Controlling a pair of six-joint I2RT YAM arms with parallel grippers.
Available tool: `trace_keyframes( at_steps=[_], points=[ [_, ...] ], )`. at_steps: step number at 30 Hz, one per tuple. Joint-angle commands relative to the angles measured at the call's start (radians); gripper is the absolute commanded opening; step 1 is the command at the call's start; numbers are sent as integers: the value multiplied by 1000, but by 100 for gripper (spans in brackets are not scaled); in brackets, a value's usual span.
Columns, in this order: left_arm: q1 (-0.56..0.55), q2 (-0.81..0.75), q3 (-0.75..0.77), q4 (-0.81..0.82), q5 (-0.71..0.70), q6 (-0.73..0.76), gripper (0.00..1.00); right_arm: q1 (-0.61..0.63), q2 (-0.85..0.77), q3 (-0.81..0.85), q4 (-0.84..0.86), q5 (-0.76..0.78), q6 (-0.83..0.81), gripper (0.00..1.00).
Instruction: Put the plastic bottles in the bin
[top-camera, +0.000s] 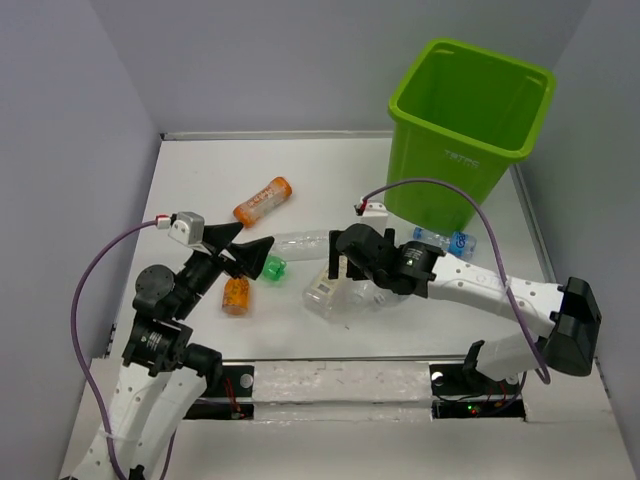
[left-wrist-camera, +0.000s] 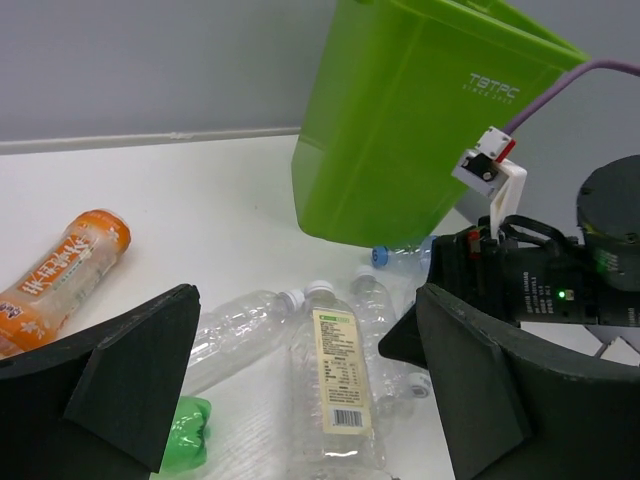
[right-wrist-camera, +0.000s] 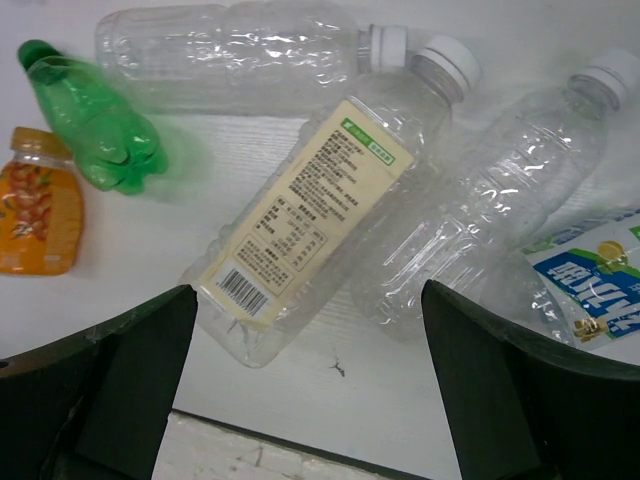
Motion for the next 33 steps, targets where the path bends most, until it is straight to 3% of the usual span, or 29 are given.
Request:
trace_keyframes(
  at_steps=[1, 33],
  points=[
    [-33, -21, 48, -3, -26, 24, 99, 5, 22, 48, -67, 122, 97, 99],
    [-82, -53, 45, -8, -25, 27, 99, -15, 422, 186, -74, 141, 239, 100]
  ],
)
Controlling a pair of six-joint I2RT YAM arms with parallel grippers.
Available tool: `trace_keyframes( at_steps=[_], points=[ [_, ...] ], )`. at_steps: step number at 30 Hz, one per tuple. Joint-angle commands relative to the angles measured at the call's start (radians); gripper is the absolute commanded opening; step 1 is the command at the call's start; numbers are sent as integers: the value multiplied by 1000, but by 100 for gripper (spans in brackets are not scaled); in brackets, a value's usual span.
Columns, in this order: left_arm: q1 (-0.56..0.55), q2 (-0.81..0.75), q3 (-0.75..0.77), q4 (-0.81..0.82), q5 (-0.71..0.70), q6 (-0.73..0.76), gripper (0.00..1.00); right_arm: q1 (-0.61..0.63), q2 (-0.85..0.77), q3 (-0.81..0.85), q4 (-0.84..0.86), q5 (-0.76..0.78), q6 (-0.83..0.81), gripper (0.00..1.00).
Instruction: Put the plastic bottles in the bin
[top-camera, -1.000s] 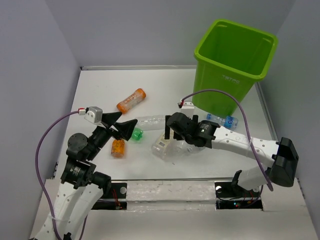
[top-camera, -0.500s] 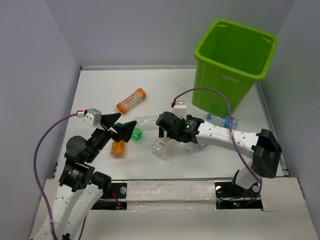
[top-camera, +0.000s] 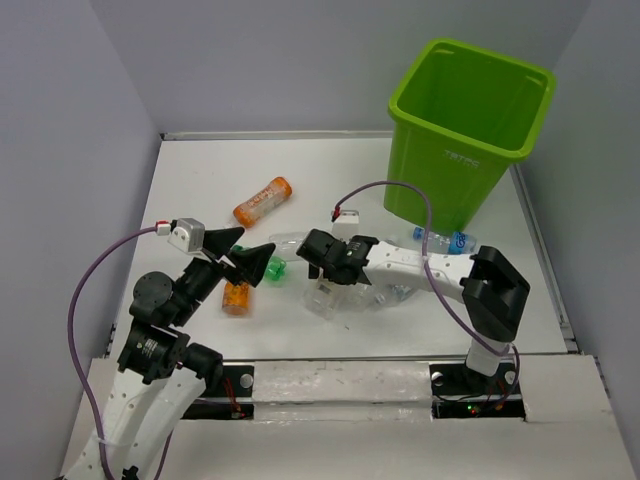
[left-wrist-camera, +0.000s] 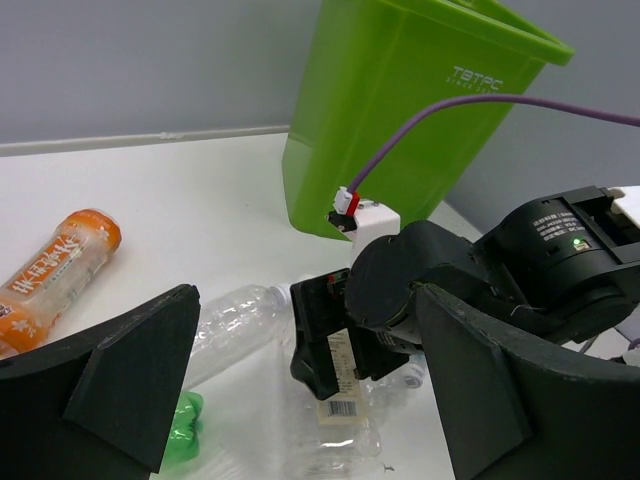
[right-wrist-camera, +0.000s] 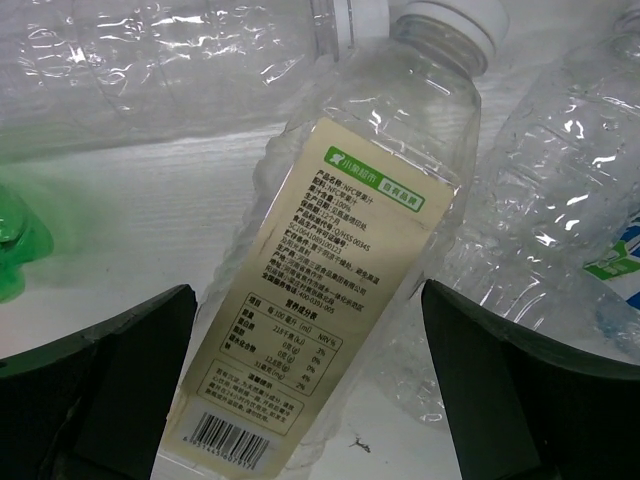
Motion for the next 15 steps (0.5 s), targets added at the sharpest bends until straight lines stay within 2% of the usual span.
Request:
trace_keyframes(
  at_steps=[1, 8, 12, 15],
  points=[
    [-8, -3, 37, 40, 23, 11, 99, -13, 26, 15, 19, 34, 56, 100],
    [-11, 3, 37, 40, 23, 11, 99, -22, 31, -22, 44, 22, 107, 91],
    [-11, 9, 37, 43, 25, 9, 99, -22, -6, -32, 41, 46, 122, 75],
    [-11, 15, 37, 45, 25, 8, 99, -22, -49, -41, 35, 71, 127, 72]
  ],
)
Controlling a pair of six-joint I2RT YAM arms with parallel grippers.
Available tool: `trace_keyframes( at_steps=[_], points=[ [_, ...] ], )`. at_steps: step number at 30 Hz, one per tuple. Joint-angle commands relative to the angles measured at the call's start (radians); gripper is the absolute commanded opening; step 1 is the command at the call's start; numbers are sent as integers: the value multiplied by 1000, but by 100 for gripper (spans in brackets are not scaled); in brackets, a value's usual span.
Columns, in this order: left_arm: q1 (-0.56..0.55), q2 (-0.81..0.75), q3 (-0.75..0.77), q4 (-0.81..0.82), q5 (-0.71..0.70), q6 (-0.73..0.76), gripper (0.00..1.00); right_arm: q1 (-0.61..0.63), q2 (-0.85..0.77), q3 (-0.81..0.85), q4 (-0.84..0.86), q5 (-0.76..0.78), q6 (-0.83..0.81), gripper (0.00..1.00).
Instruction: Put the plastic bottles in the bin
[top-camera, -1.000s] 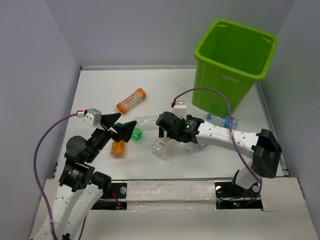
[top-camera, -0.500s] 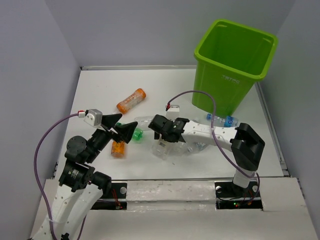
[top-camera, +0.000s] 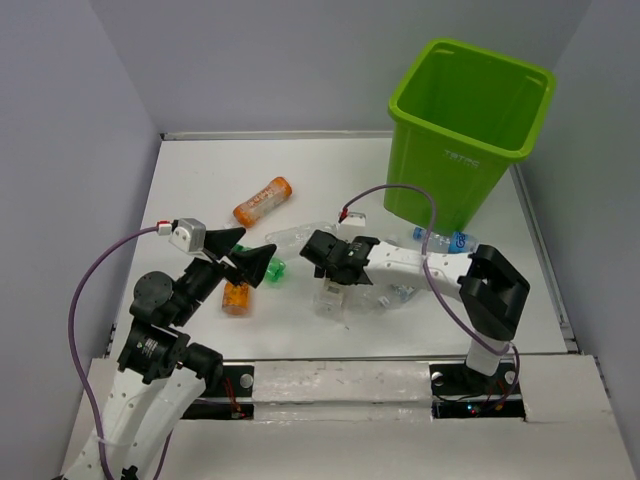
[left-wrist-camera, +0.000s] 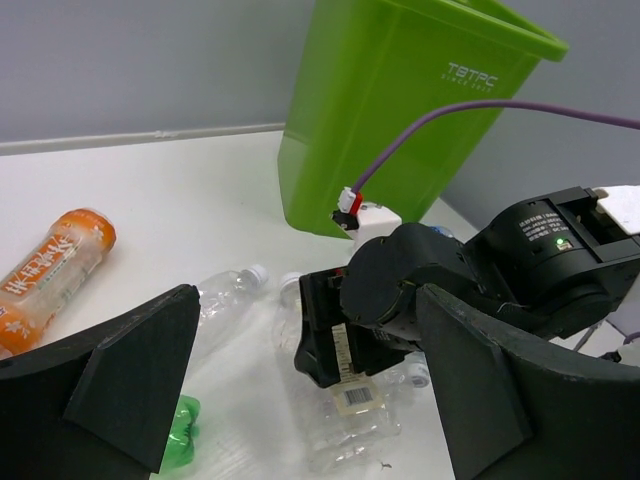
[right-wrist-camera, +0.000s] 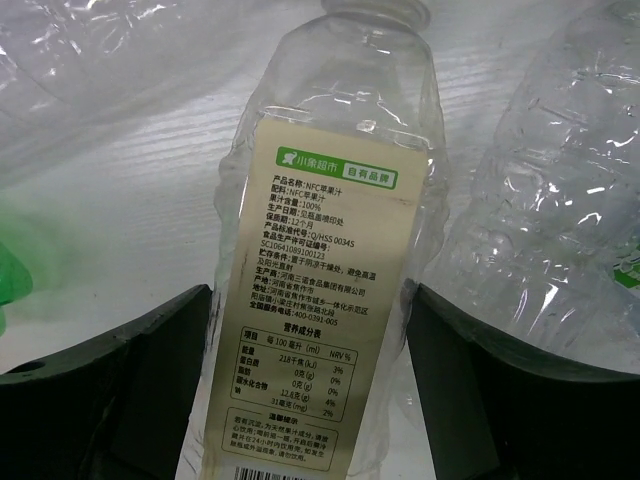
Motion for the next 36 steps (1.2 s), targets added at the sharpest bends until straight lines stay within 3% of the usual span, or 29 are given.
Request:
trace_keyframes(
  at_steps=[1, 6, 14, 21, 26, 28, 33, 36],
  points=[
    [-4, 15, 36, 46, 18, 8, 99, -3, -83, -17, 12, 82, 44, 71],
    [-3, 31, 36, 47, 17, 7, 99, 7, -165, -28, -5, 112, 55, 59],
    [6, 57, 36, 50, 14, 4, 99, 38, -333, 5, -31, 148, -9, 54],
    [23, 89, 37, 47, -23, -7, 99, 47, -528, 146, 186, -7, -469, 48],
    [52, 124, 37, 47, -37, -18, 99, 38, -483, 459, 309, 141, -839, 47],
    [66, 137, 37, 47, -33, -21, 99, -69, -433, 524, 421, 183, -1029, 45],
    [88, 173, 39, 46, -22, -21, 99, -452, -299, 733, 518, 88, -1166, 40],
    [100, 196, 40, 41, -16, -21, 99, -561, -205, 800, 567, 57, -1211, 40]
  ],
)
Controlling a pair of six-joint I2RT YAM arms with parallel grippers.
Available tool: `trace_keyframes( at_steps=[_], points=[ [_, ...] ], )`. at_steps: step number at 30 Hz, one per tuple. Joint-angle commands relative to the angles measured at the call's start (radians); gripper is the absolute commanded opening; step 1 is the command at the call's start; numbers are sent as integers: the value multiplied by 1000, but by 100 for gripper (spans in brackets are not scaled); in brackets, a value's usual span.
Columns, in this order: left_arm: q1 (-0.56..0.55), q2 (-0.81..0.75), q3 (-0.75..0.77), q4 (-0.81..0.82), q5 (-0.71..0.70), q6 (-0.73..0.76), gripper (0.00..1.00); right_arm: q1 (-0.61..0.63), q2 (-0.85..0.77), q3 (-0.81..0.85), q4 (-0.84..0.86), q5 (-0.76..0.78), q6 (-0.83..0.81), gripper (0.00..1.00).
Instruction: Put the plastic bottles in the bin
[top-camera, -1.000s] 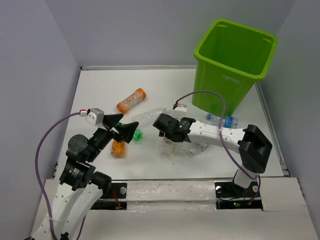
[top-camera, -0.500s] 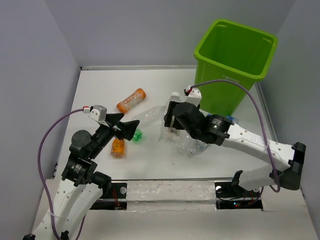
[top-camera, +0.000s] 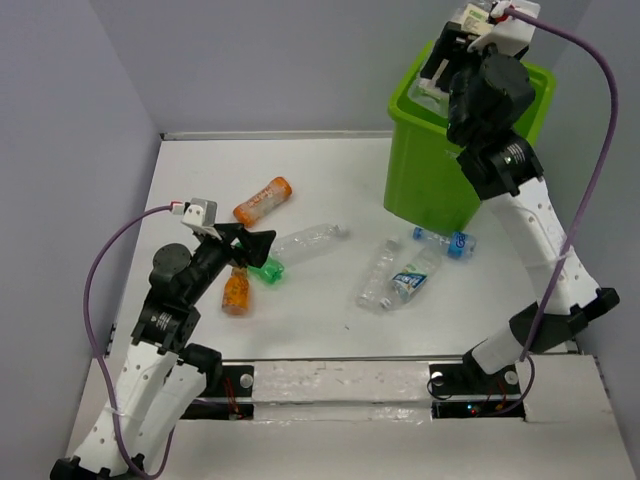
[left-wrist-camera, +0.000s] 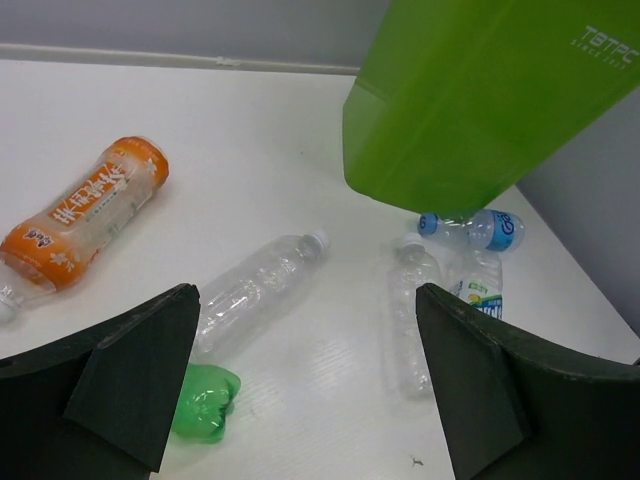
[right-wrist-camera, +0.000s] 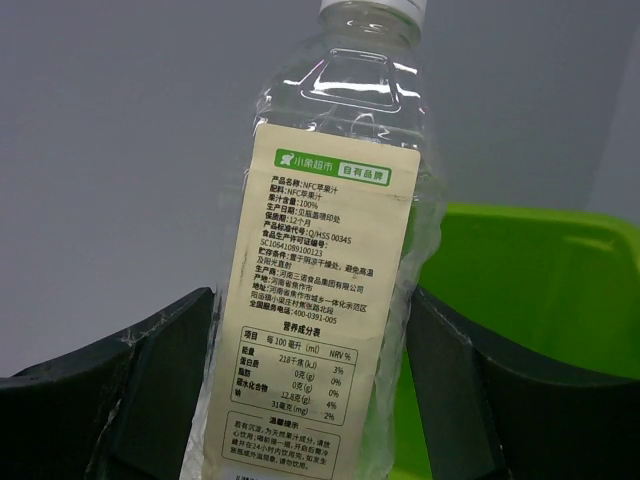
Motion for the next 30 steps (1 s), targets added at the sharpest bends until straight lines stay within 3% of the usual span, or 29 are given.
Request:
trace_keyframes(
  at_steps=[1, 7, 12, 14, 20, 22, 25, 27, 30],
  points=[
    [17, 28, 40, 41, 19, -5, 99, -172, 122, 106, 132, -31, -182, 40],
    [29, 72, 45, 39, 42, -5, 99, -309, 193, 76, 175, -80, -220, 42],
    [31, 124, 48, 39, 70, -1, 99, -322, 144, -7, 153, -106, -179, 92],
    [31, 166, 53, 41, 104, 2, 99, -322, 96, -9, 104, -137, -144, 100],
    [-35, 338, 137, 16, 175, 8, 99, -309, -74, -67, -56, -322, 31, 97],
    [-169, 454, 254, -103, 45, 60, 99, -297, -172, -187, -62, -443, 109, 93],
    [-265, 548, 348, -218, -124, 109, 99, -269, -267, -323, -56, -637, 212, 89],
    [-289, 630, 407, -304, -227, 77, 99, -218, -350, -459, -41, -732, 243, 88],
    [-299, 677, 390, -289, -284, -67, 99, -129, -430, -605, -39, -850, 225, 87]
  ],
)
